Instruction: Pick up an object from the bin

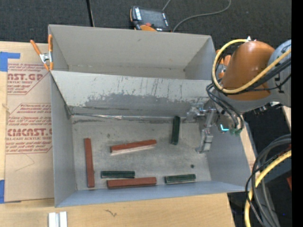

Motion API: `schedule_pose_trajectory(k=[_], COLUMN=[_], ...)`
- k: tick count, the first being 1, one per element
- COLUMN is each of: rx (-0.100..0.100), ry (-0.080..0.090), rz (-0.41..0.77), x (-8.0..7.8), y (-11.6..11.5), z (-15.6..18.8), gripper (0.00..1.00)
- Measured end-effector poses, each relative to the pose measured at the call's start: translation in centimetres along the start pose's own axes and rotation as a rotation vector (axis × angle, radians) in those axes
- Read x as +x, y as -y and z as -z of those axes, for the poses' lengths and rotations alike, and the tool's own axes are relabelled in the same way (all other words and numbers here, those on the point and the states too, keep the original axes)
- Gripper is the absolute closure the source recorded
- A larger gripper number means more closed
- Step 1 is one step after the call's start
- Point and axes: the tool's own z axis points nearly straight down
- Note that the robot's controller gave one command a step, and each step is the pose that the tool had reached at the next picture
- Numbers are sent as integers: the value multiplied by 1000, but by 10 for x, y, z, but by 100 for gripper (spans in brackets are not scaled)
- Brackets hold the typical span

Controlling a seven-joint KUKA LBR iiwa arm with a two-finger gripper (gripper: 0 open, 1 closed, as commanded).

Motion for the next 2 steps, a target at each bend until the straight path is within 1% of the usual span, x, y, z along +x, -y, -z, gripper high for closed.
schedule_pose_trajectory(k=[1,2], rx=[0,1], ry=[4,11], rz=[490,308], x=[-28,-30], y=[-28,-11], z=[-108,-75], gripper=[0,0])
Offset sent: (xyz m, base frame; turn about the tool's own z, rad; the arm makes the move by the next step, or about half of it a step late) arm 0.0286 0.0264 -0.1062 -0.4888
